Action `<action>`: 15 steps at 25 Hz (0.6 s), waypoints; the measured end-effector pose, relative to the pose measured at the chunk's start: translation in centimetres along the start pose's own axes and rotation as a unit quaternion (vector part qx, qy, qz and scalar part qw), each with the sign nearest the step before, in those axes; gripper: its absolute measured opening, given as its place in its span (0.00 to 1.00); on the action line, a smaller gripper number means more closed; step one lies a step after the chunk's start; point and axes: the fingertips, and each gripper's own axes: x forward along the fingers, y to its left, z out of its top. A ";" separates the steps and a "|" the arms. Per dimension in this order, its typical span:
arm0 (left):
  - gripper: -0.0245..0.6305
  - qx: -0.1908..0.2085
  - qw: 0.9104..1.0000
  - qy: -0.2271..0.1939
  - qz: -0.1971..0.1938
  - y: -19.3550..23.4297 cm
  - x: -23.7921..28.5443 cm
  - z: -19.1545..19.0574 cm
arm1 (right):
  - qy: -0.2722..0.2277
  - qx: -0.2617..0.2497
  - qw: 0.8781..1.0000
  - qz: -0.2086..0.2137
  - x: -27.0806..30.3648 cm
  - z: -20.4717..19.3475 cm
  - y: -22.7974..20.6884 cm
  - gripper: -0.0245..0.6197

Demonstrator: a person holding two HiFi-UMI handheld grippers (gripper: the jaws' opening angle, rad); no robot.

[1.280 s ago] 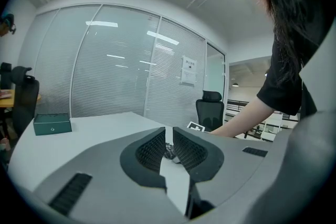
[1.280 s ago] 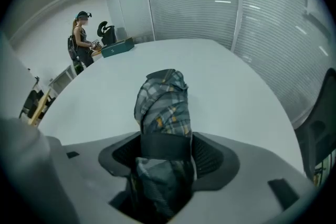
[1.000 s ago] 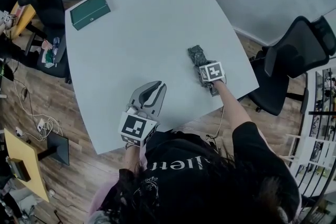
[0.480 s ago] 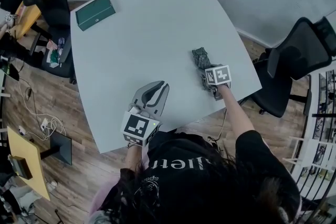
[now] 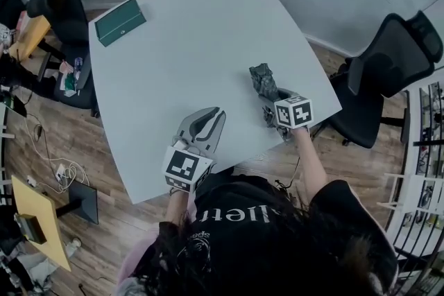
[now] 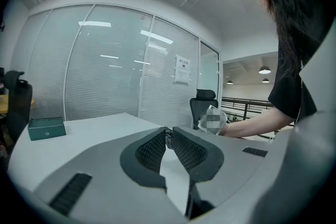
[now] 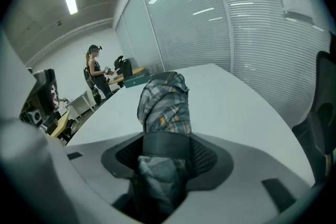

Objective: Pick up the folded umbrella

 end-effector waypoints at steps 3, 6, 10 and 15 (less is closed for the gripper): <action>0.11 0.003 1.000 0.001 -0.007 -0.9 0.1 0.0 | -0.021 0.003 1.000 0.009 -2.3 0.4 1.6 0.41; 0.11 0.005 1.000 0.001 -0.014 -1.7 -0.1 0.2 | -0.046 0.012 0.999 0.021 -4.5 0.7 3.4 0.41; 0.11 0.008 1.000 0.004 -0.021 -2.7 -0.2 0.1 | -0.071 0.021 0.997 0.027 -7.0 0.6 5.1 0.41; 0.11 0.010 1.000 0.010 -0.027 -4.0 -0.7 -0.3 | -0.095 0.033 0.994 0.033 -9.9 -0.2 7.0 0.41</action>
